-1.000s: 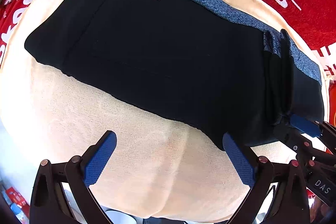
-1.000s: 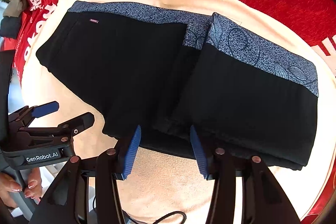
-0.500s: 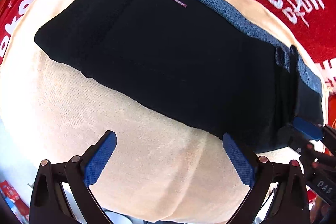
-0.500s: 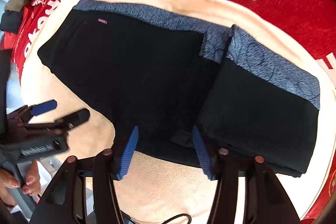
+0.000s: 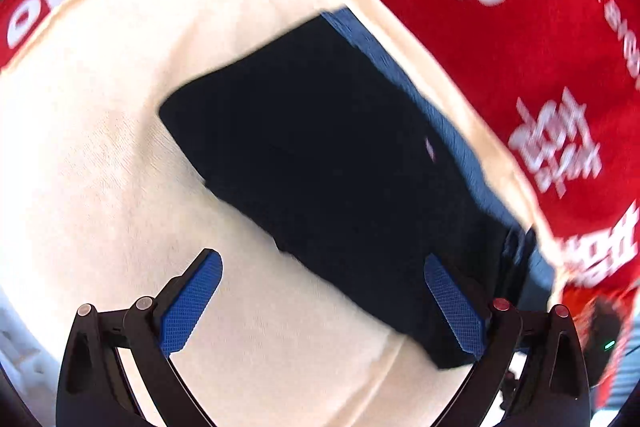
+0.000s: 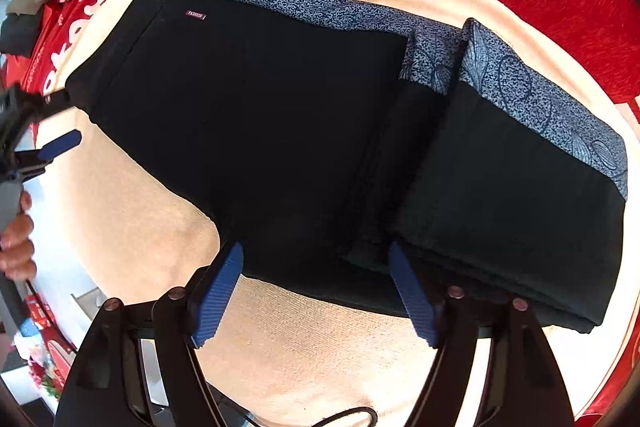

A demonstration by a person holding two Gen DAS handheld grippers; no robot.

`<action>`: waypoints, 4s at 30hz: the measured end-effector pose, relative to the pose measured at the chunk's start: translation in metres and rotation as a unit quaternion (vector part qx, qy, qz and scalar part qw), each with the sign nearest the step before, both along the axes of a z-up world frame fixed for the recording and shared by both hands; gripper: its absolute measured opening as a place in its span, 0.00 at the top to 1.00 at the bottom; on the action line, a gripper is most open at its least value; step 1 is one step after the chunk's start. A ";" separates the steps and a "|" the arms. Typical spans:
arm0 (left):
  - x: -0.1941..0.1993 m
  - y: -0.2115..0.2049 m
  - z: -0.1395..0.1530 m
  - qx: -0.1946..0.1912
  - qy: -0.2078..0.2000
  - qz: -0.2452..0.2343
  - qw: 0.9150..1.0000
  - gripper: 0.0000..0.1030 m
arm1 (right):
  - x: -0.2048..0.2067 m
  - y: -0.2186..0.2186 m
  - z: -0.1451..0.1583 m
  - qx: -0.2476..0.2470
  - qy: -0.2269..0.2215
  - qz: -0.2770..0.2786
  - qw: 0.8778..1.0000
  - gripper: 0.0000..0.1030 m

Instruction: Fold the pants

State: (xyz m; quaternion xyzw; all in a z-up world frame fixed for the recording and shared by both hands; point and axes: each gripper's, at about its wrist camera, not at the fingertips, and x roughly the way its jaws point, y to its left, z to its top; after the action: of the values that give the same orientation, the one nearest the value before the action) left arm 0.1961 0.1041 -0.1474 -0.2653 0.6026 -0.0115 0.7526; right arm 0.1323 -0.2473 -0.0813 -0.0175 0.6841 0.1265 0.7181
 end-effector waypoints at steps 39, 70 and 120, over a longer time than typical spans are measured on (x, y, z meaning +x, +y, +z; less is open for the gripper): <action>0.024 -0.094 0.010 0.240 -0.115 -0.101 0.958 0.64 | 0.095 -0.004 0.072 0.134 -0.008 -0.043 0.990 0.20; -0.015 -0.172 0.071 0.327 -0.216 -0.235 0.889 0.63 | 0.172 0.144 0.093 0.178 0.087 0.140 0.970 0.79; -0.120 -0.493 0.043 0.243 -0.207 -0.496 0.807 0.57 | -0.022 -0.295 0.000 0.368 0.013 -0.270 0.890 0.78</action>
State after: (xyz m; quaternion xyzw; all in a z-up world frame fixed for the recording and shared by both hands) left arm 0.0765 -0.3888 -0.1047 0.2706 0.4650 -0.2912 0.7911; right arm 0.1101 -0.5422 -0.0809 0.4352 0.5761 0.1710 0.6704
